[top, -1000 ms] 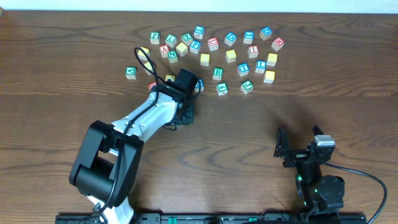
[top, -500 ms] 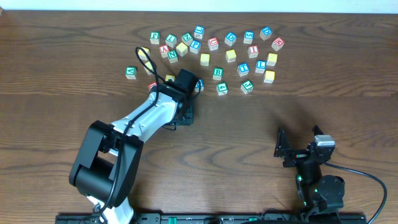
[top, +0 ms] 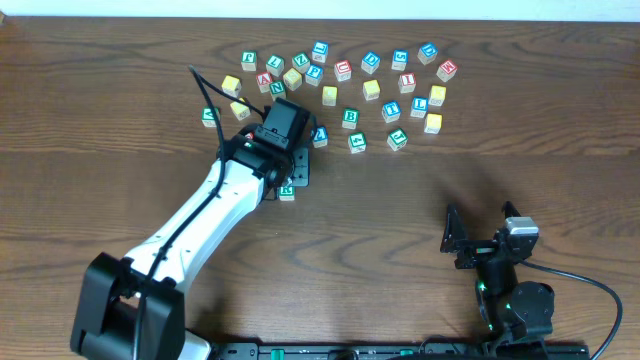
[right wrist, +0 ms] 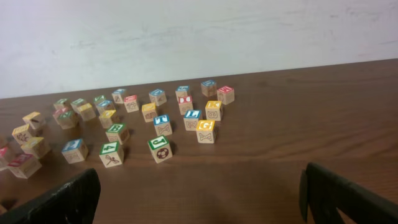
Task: Spell out ROBOT
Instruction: 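Carry the R block toward the near side and set it down, then reach the left gripper back into the cluster toward a yellow O block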
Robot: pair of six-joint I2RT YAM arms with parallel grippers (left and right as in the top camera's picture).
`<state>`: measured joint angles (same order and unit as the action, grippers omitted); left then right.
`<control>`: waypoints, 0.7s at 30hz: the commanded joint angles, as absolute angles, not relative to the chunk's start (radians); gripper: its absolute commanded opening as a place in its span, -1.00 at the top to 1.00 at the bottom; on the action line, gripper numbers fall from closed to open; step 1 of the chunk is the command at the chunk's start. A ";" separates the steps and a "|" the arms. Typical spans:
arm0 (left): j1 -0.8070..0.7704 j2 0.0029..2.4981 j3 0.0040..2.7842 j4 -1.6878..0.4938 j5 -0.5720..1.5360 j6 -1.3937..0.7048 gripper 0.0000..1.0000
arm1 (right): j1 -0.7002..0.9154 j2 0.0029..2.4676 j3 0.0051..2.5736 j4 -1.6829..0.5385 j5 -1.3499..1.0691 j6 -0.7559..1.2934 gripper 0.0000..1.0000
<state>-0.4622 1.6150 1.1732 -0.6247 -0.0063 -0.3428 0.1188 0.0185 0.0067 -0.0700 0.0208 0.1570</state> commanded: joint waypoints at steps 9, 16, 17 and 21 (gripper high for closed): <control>-0.460 1.602 1.290 -0.662 -0.015 -0.314 -0.06 | 0.106 0.015 0.006 -0.073 0.020 0.171 -0.98; -0.434 1.633 1.415 -0.728 -0.009 -0.287 -0.06 | 0.106 0.015 0.006 -0.073 0.020 0.171 -0.99; -0.432 1.644 1.440 -0.740 -0.009 -0.279 -0.06 | 0.106 0.015 0.006 -0.073 0.020 0.171 -0.99; -0.429 1.712 1.573 -0.801 -0.009 -0.249 -0.06 | 0.106 0.015 0.006 -0.073 0.020 0.171 -0.99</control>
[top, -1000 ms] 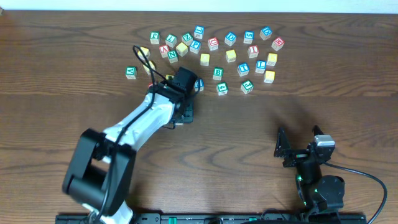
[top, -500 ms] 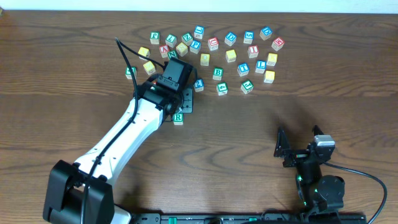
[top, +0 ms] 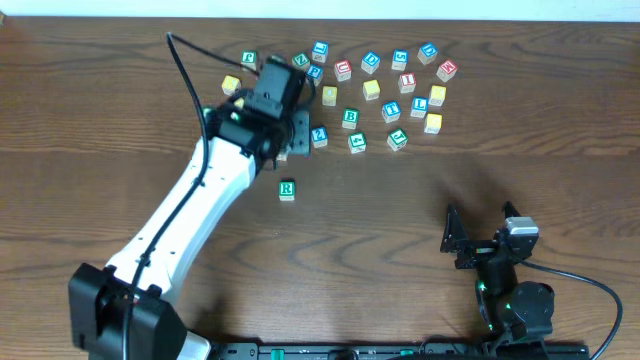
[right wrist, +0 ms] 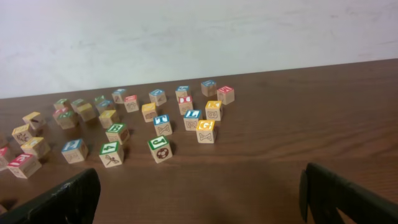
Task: Spell out ROBOT
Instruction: 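Reach the left gripper back into the cluster toward a yellow O block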
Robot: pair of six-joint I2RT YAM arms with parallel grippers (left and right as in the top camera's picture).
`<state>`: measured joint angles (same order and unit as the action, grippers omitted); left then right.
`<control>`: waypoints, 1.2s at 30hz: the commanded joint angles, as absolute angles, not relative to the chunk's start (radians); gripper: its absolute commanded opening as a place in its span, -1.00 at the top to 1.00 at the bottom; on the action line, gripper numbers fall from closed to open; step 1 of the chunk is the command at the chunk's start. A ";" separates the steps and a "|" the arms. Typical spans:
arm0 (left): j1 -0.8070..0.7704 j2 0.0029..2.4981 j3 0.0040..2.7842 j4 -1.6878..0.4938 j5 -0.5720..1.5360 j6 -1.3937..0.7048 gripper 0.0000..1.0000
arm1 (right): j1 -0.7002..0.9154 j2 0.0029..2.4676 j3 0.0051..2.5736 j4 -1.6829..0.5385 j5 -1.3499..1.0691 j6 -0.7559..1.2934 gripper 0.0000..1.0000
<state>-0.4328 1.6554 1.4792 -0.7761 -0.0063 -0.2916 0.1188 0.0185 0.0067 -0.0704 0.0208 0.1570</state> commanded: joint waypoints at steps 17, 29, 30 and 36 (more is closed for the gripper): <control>-0.427 2.239 2.182 -0.898 -0.013 -0.218 -0.33 | 0.106 0.015 0.006 -0.073 0.020 0.171 -0.98; -0.429 2.387 2.181 -0.728 -0.013 -0.202 -0.54 | 0.106 0.015 0.006 -0.073 0.020 0.171 -0.99; -0.429 2.395 2.181 -0.719 -0.013 -0.202 -0.53 | 0.106 0.015 0.006 -0.073 0.020 0.171 -0.99; -0.429 2.445 2.179 -0.679 -0.014 -0.194 -0.54 | 0.106 0.015 0.006 -0.073 0.020 0.171 -0.98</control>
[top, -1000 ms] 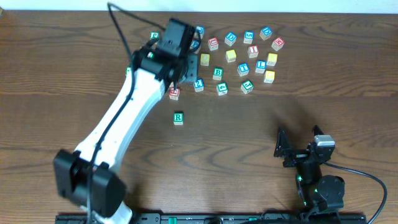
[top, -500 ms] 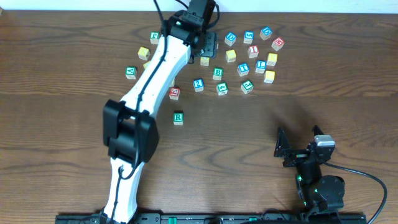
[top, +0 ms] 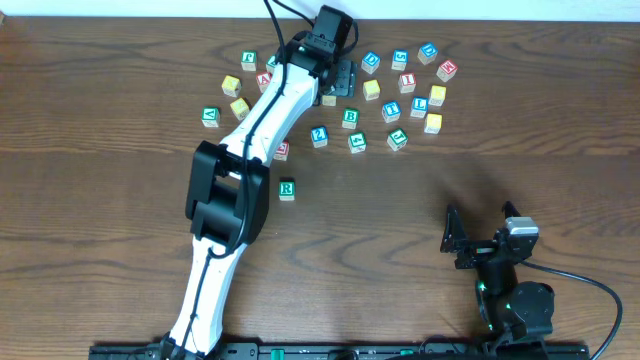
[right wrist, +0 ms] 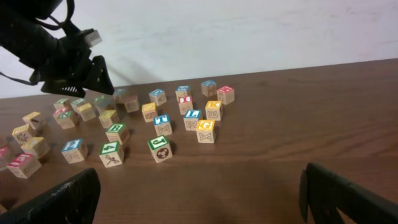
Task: Spell out ROBOT
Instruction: 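Reach the left gripper back into the cluster toward a yellow O block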
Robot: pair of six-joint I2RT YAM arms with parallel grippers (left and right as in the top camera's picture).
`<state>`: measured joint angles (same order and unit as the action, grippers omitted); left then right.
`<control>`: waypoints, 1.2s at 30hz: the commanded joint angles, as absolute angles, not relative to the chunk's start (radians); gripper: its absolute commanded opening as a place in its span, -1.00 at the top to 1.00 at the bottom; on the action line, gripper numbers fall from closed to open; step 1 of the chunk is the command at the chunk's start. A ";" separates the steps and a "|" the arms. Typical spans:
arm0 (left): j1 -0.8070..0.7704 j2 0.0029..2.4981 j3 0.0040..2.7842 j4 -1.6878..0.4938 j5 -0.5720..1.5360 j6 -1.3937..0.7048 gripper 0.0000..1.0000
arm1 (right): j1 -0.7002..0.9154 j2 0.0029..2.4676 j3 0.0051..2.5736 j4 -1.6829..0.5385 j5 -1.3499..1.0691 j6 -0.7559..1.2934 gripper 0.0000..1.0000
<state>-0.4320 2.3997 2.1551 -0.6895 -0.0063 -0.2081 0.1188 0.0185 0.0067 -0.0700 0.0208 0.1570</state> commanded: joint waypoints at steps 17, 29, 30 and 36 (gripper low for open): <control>-0.429 2.546 2.177 -0.596 -0.065 -0.195 -0.40 | 0.106 0.015 0.006 -0.073 0.020 0.171 -0.99; -0.429 2.525 2.177 -0.597 -0.065 -0.195 0.41 | 0.106 0.015 0.006 -0.073 0.020 0.171 -0.98; -0.430 2.519 2.177 -0.598 -0.065 -0.195 0.43 | 0.106 0.015 0.006 -0.073 0.020 0.171 -0.99; -0.431 2.447 2.177 -0.633 -0.065 -0.195 0.49 | 0.106 0.015 0.006 -0.073 0.020 0.171 -0.99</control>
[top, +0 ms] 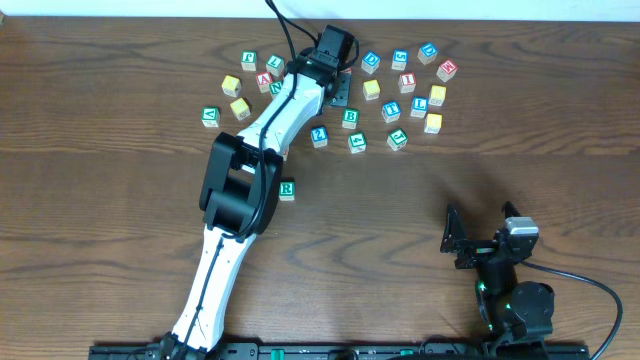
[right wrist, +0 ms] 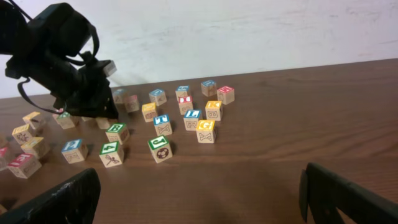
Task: Spell out ROBOT
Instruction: 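Reach the left gripper back into the cluster toward a yellow O block, then carry the yellow block and place it right of the R block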
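The green R block (top: pixel 287 189) lies alone on the wood in front of the cluster of letter blocks (top: pixel 395 95). My left arm reaches far back, and its gripper (top: pixel 341 84) is low among the cluster's middle back blocks; it also shows in the right wrist view as the black left gripper (right wrist: pixel 99 99). Its jaws are hidden by its own body, and the blocks under it cannot be seen. A green B block (top: pixel 350 117) sits just in front of it. My right gripper (top: pixel 478 238) rests at the front right, open and empty, fingers (right wrist: pixel 339 193) wide apart.
More letter blocks lie left of the arm (top: pixel 240 85) and to the right as far as a red one (top: pixel 447 69). The table's back edge meets a white wall (right wrist: pixel 249 31). The left arm's white link (top: pixel 285 105) crosses the cluster's left half.
My left gripper has come a little nearer and lower, from above the back blocks down among them. The R block and the right arm have not moved.
At first my left gripper was right beside the R block in front of the cluster. Then it was over the cluster's left part, with the R block left alone on the table. Later it hung over the middle back blocks, and now it is down among them.
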Robot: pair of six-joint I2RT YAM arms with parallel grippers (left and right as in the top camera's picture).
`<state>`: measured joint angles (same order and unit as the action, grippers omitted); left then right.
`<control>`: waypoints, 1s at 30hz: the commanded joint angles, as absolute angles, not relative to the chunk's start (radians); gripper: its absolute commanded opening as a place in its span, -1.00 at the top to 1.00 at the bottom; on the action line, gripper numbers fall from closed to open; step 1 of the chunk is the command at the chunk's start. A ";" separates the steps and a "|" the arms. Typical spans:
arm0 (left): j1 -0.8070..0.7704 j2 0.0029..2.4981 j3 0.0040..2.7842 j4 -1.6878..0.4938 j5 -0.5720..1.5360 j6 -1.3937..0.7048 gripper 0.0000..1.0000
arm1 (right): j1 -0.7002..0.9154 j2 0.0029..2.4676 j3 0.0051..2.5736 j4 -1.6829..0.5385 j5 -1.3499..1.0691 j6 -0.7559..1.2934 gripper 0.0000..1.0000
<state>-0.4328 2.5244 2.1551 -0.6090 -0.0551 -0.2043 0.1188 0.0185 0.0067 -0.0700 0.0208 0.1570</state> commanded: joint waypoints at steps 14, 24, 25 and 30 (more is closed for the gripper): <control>-0.489 2.052 2.177 -1.082 -0.065 -0.329 0.53 | 0.106 0.015 0.006 -0.073 0.020 0.171 -0.99; -0.580 2.040 1.980 -1.292 -0.107 -0.532 0.53 | 0.106 0.015 0.006 -0.073 0.020 0.171 -0.99; -0.583 2.040 1.937 -1.271 -0.106 -0.543 0.53 | 0.106 0.015 0.006 -0.073 0.020 0.171 -0.99; -0.587 2.039 1.734 -1.098 -0.105 -0.600 0.55 | 0.106 0.015 0.006 -0.073 0.020 0.171 -0.99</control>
